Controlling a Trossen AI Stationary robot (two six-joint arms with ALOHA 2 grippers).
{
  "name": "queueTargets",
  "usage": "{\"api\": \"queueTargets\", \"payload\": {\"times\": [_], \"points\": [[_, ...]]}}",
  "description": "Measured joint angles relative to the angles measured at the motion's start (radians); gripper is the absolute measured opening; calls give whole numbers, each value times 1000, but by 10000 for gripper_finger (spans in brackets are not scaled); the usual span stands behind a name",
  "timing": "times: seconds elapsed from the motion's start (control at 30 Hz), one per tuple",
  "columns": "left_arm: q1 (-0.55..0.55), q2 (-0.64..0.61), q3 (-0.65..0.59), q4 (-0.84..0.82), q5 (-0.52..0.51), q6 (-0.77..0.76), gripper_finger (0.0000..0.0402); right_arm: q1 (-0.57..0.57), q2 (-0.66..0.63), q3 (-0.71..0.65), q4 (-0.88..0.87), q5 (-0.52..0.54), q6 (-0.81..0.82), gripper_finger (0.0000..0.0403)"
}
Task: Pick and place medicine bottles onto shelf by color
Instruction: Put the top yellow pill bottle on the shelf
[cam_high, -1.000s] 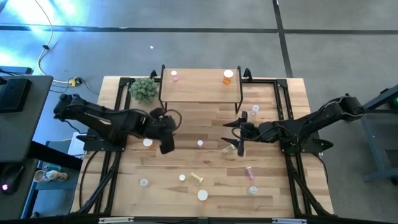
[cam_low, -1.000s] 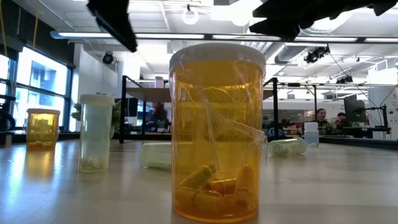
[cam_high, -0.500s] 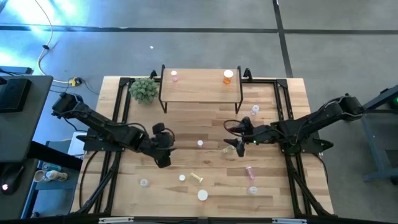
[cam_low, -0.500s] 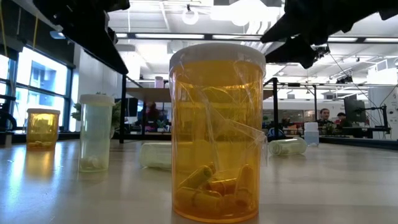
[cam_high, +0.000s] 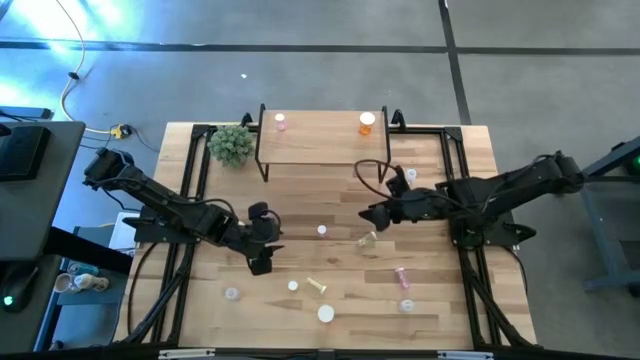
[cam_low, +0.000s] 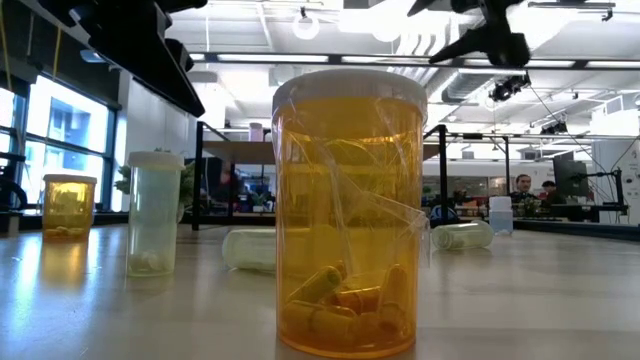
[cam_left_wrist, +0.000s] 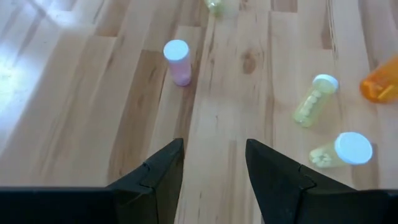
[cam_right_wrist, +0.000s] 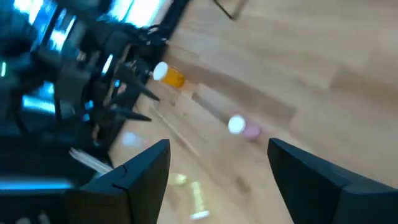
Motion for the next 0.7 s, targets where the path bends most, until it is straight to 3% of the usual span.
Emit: {"api": "queueTargets", "payload": {"times": [0.17, 0.4, 0.7], "points": [[0, 0, 0, -2, 0, 49, 163, -2, 70, 63, -95, -69, 324, 261], [0, 0, 0, -7, 0, 83, 163, -2, 208, 90, -207, -242, 609, 261], [0, 0, 0, 0, -9, 132, 163, -3, 385, 89, -206, -401, 665, 261]]}}
